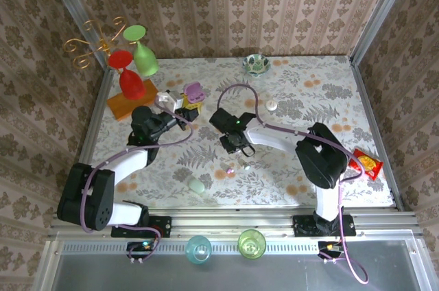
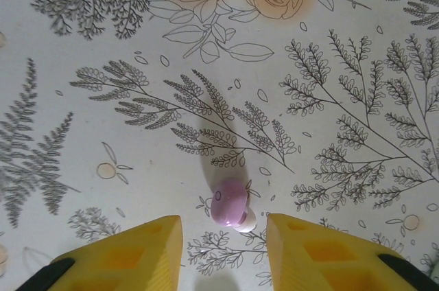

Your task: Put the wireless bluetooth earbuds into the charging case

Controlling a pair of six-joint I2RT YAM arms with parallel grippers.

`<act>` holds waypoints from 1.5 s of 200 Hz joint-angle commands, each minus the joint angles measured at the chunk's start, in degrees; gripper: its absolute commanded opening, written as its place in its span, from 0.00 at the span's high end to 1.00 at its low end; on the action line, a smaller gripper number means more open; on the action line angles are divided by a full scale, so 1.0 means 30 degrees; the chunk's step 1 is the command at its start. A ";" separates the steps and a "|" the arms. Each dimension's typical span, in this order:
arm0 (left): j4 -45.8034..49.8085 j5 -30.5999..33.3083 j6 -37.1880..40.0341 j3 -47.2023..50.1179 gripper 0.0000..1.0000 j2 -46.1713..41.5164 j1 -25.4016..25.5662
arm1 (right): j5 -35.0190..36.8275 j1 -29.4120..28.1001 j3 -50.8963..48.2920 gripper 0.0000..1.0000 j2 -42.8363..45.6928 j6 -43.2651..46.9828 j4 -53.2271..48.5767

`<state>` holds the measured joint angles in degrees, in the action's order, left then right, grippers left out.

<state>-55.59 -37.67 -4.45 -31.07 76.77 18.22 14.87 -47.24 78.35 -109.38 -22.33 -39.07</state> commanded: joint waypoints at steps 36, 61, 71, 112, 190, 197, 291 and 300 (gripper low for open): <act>0.0497 0.0954 0.0980 0.0205 0.81 -0.0933 -0.0447 | 0.4003 -0.1220 0.1875 0.64 -0.1648 -0.0733 -0.2915; 0.1491 0.1361 0.1533 0.0139 0.81 -0.1280 -0.0448 | 0.4706 -0.1612 0.2588 0.65 -0.2317 -0.0731 -0.3573; 0.1719 0.1433 0.1698 0.0132 0.81 -0.1372 -0.0481 | 0.4797 -0.1727 0.2775 0.65 -0.2562 -0.0698 -0.3676; 0.1914 0.1505 0.1841 0.0138 0.81 -0.1509 -0.0572 | 0.4909 -0.1989 0.3302 0.66 -0.3283 -0.0701 -0.3941; 0.1861 0.1441 0.1809 0.0119 0.81 -0.1480 -0.0653 | 0.4979 -0.2059 0.3603 0.68 -0.4083 -0.0467 -0.4169; 0.1861 0.1402 0.1820 0.0089 0.81 -0.1480 -0.0653 | 0.4985 -0.2081 0.3621 0.69 -0.4162 -0.0460 -0.4174; 0.1656 0.1340 0.1687 0.0216 0.81 -0.1480 -0.0707 | 0.4981 -0.2087 0.3887 0.73 -0.4977 -0.0257 -0.4265; 0.1656 0.1358 0.1689 0.0220 0.81 -0.1472 -0.0713 | 0.5003 -0.2079 0.3904 0.73 -0.5022 -0.0259 -0.4280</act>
<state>-49.19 -33.34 -0.16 -30.74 73.60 16.73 28.23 -53.17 88.71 -122.87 -22.72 -50.06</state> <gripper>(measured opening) 0.350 0.274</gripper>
